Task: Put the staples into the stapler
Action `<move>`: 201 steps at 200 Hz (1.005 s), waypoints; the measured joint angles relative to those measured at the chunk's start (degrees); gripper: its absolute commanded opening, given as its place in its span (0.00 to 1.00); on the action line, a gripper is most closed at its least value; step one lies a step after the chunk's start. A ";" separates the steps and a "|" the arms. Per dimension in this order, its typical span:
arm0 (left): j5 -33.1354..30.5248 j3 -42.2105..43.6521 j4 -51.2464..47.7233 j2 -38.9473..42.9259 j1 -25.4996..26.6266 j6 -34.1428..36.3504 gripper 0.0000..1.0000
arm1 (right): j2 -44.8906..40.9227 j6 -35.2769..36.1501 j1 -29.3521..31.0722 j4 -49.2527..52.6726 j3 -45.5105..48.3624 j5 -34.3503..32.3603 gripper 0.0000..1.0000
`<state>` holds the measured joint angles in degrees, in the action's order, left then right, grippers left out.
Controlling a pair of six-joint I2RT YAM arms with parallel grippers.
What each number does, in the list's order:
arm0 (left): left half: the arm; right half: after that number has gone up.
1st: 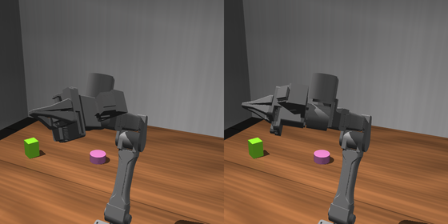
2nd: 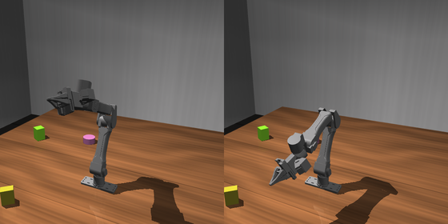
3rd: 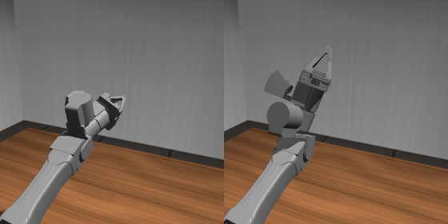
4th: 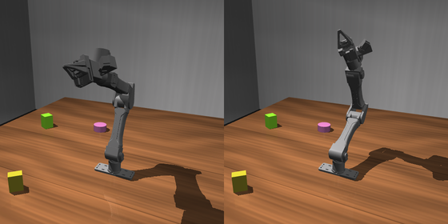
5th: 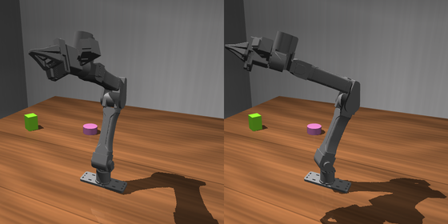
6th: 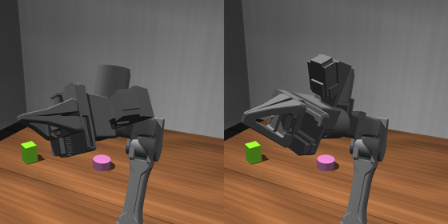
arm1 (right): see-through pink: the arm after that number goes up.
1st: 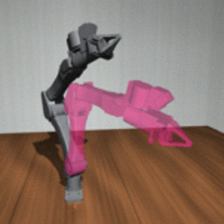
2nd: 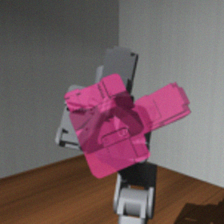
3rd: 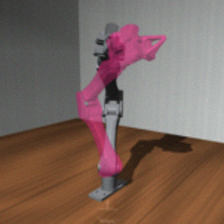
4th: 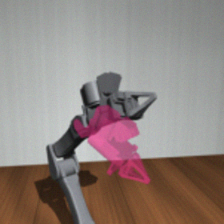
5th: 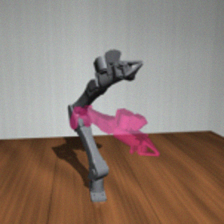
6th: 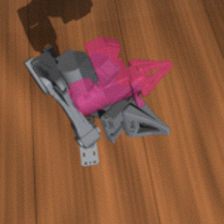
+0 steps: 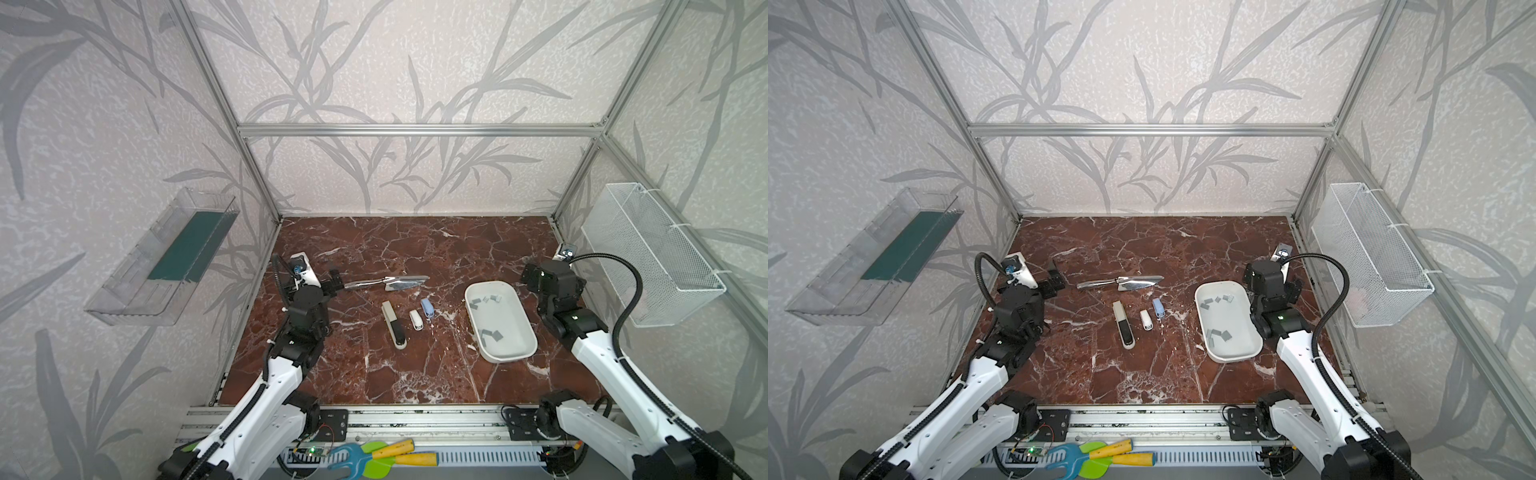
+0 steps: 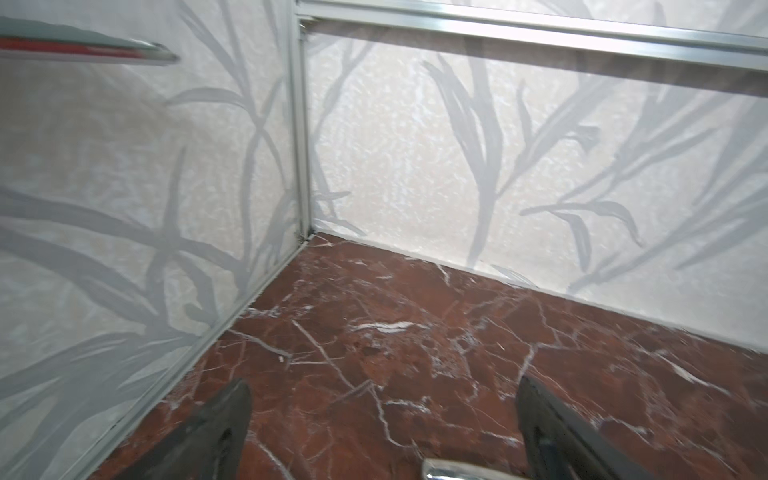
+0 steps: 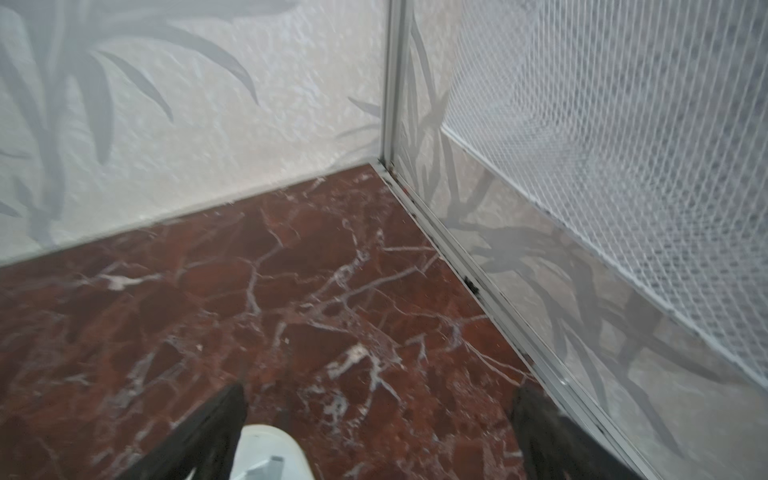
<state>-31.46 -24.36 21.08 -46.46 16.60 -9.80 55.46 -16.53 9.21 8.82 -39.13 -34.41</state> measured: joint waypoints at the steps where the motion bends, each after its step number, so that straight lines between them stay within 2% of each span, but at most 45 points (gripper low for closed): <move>1: -0.24 0.44 0.55 0.09 -0.04 0.15 1.00 | 0.02 -0.02 -0.37 0.15 0.20 0.13 0.99; 17: -3.45 6.01 6.16 -0.76 -0.42 2.49 1.00 | 0.85 -0.04 -3.82 1.18 1.03 1.60 0.99; 37: -8.11 11.39 13.73 -7.56 -1.97 4.85 1.00 | 3.10 -0.72 -6.49 1.79 0.50 0.37 0.99; 54: -9.44 11.76 14.67 -13.49 -3.67 5.92 1.00 | 5.68 -1.11 -7.45 1.51 0.74 -0.04 0.99; 106: -10.25 11.30 23.63 -22.43 -5.92 7.17 1.00 | 13.14 -0.70 -9.94 -3.02 4.66 4.55 0.99; 150: -10.51 11.28 24.85 -22.64 -6.64 6.58 1.00 | 19.19 -0.09 -10.29 -0.79 3.15 7.04 0.99; 201: -10.62 11.37 25.29 -21.75 -6.93 6.12 1.00 | 20.83 1.01 -10.32 0.15 3.45 12.48 1.00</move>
<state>-42.09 -12.99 46.37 -68.20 9.67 -3.68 76.29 -15.53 -1.10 8.97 -35.68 -21.93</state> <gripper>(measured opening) 0.995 0.998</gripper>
